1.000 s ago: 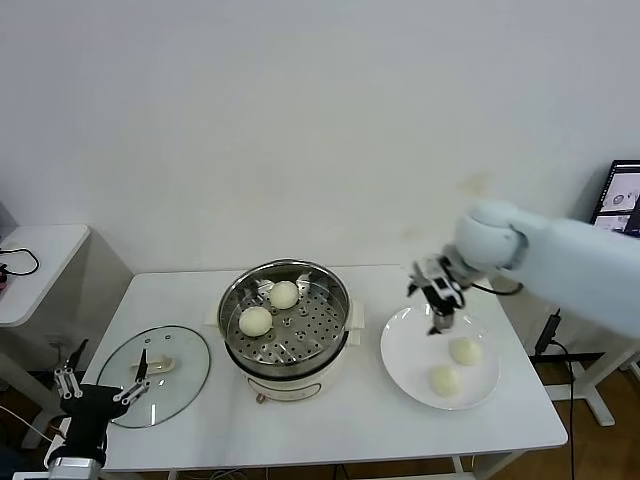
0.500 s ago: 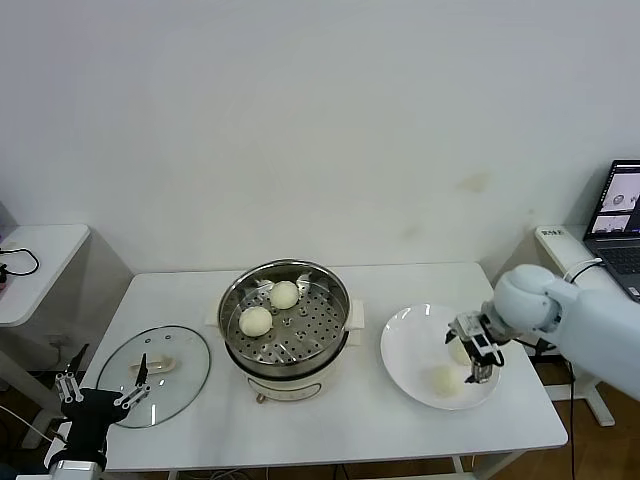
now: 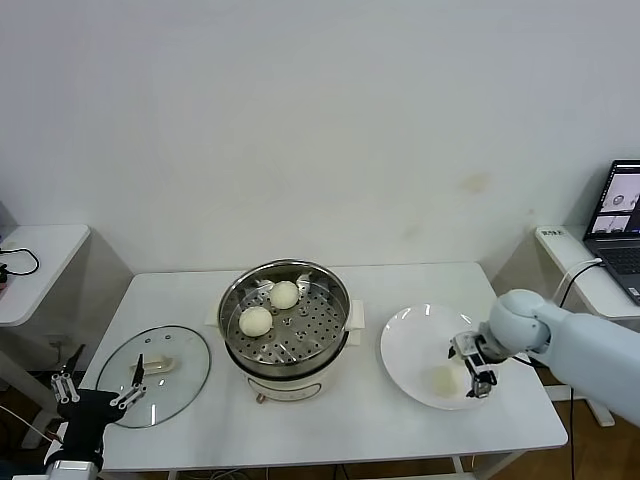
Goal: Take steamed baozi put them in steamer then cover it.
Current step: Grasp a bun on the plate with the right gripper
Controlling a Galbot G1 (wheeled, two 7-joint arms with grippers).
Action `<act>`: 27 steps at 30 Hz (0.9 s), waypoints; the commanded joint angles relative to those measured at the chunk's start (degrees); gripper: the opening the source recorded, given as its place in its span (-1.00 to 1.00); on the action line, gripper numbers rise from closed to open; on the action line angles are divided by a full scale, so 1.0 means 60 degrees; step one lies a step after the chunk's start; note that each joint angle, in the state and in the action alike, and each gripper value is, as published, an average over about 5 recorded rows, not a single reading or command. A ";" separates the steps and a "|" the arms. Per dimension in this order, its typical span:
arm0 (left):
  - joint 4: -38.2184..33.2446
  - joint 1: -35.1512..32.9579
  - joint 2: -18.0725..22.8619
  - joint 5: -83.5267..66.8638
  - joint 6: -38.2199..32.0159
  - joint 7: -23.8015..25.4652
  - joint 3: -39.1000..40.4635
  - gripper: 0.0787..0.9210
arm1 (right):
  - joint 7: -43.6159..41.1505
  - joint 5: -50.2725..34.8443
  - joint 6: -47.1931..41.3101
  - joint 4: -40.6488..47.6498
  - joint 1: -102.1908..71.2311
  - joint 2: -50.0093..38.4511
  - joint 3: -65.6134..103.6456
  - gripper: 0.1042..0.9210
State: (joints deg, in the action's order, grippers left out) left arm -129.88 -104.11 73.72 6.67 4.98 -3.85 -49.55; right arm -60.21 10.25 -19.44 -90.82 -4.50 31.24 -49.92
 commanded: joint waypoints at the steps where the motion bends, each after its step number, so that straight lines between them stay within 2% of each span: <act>1: 0.0007 0.0001 -0.0002 -0.0003 0.0007 -0.0001 -0.0009 0.77 | 0.0228 0.0209 -0.0007 0.0639 -0.0448 0.0583 0.0206 0.76; 10: 0.0016 -0.0008 0.0024 -0.0005 0.0007 0.0002 -0.0030 0.77 | 0.0227 0.0209 -0.0103 0.0740 -0.0581 0.0715 0.0259 0.65; 21: -0.0011 0.0001 0.0025 -0.0006 0.0003 -0.0001 -0.0021 0.77 | -0.0112 0.0095 -0.0099 0.0679 -0.0352 0.0639 0.0345 0.31; 27: -0.0046 0.0000 -0.0006 -0.0006 0.0011 0.0003 -0.0023 0.77 | -0.0773 -0.0259 -0.0012 0.0409 0.0694 0.0225 0.0288 0.30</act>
State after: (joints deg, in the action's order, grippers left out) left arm -130.14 -104.07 73.68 6.63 5.01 -3.85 -49.68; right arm -61.44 10.15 -19.72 -87.62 -5.51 34.05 -47.99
